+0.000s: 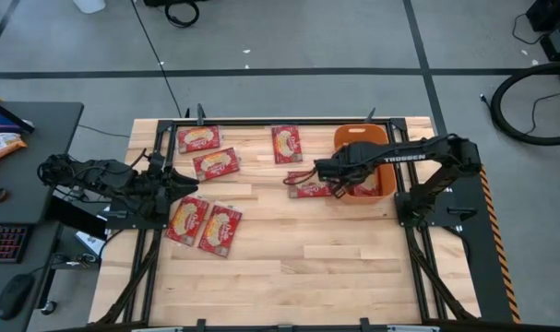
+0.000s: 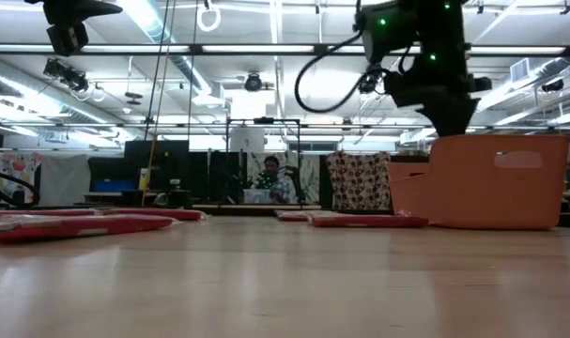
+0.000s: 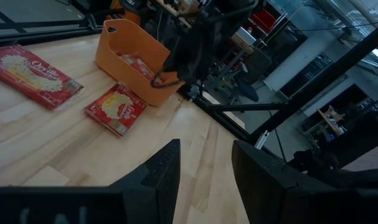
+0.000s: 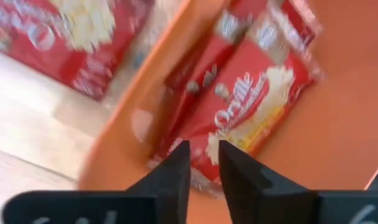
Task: Sort popcorn bags into baskets
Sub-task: Put the red popcorn bag into the orange bin
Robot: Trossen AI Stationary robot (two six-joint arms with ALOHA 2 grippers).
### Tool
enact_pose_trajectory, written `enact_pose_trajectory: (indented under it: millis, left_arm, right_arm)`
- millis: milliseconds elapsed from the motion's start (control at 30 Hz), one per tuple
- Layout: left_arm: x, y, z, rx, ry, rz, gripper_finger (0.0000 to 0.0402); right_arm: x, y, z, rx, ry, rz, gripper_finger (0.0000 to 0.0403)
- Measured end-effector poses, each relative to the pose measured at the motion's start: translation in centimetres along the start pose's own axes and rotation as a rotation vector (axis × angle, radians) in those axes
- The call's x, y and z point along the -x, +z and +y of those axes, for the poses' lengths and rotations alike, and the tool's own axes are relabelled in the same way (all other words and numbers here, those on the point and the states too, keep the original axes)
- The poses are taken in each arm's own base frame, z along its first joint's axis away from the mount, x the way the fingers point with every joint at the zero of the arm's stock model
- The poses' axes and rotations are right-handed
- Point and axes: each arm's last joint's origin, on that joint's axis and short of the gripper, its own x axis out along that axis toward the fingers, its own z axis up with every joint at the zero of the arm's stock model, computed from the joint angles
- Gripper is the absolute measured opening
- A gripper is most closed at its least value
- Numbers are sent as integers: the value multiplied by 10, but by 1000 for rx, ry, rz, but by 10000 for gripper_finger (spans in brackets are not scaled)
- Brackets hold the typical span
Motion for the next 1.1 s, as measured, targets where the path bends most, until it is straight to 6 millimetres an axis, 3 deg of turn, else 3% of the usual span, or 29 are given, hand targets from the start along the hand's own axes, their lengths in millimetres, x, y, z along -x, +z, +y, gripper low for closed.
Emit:
enact_pose_trajectory:
  millis: [267,433,633,900,1100]
  left_arm:
    - [0,0,0,2,0,1,149]
    - [0,0,0,5,0,0,149]
    - [0,0,0,4,4,-1,149]
    - [-8,-4,-1,-20,35,33,149]
    - [-11,-5,-2,15,43,39,149]
  right_arm:
    - [37,23,12,146,161,-247,131]
    - [40,33,29,316,303,-336,134]
    - [26,38,49,558,335,-324,164]
    - [-14,46,82,813,317,-245,236]
    - [-42,50,102,946,298,-212,244]
